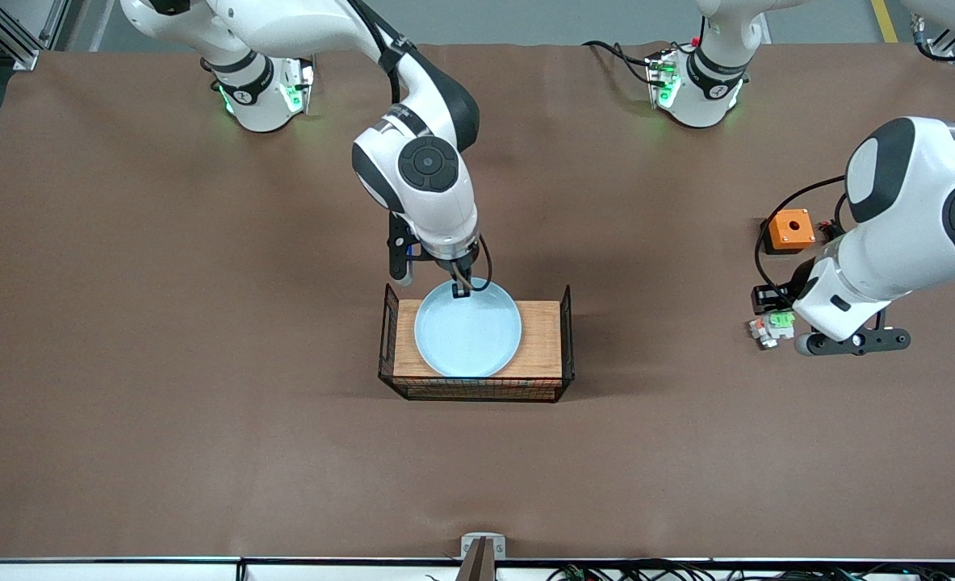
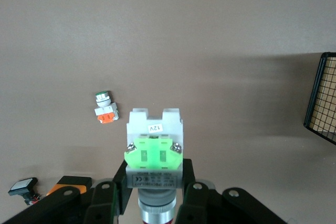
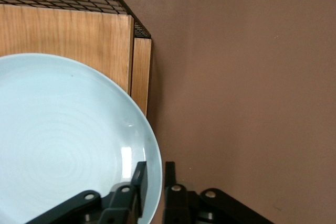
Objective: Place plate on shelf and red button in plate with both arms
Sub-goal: 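Open the right gripper and withdraw it from the plate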
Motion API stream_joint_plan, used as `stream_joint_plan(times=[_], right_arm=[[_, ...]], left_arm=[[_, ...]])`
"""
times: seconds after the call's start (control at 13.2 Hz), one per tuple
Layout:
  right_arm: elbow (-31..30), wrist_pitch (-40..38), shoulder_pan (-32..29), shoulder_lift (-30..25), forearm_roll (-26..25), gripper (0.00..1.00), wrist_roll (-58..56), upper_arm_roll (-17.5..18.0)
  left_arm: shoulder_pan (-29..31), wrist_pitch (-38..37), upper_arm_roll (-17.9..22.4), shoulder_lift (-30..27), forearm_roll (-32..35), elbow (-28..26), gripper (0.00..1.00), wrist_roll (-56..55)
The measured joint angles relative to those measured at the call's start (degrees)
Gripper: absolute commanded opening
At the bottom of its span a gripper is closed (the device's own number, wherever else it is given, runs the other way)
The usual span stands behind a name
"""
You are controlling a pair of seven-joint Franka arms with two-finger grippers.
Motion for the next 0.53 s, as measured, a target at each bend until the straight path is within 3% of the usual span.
stream_joint_plan(times=[0.23, 0.53], right_arm=[[1.21, -0.66, 0.0, 0.0, 0.0, 1.0, 0.16, 0.08], [8.88, -12.81, -0.03, -0.51, 0.0, 1.0, 0.13, 0.13]], left_arm=[[0.01, 0.0, 0.0, 0.0, 0.0, 0.0, 0.0, 0.0], [0.0, 0.18, -0.02, 0.0, 0.0, 0.22, 0.0, 0.0]])
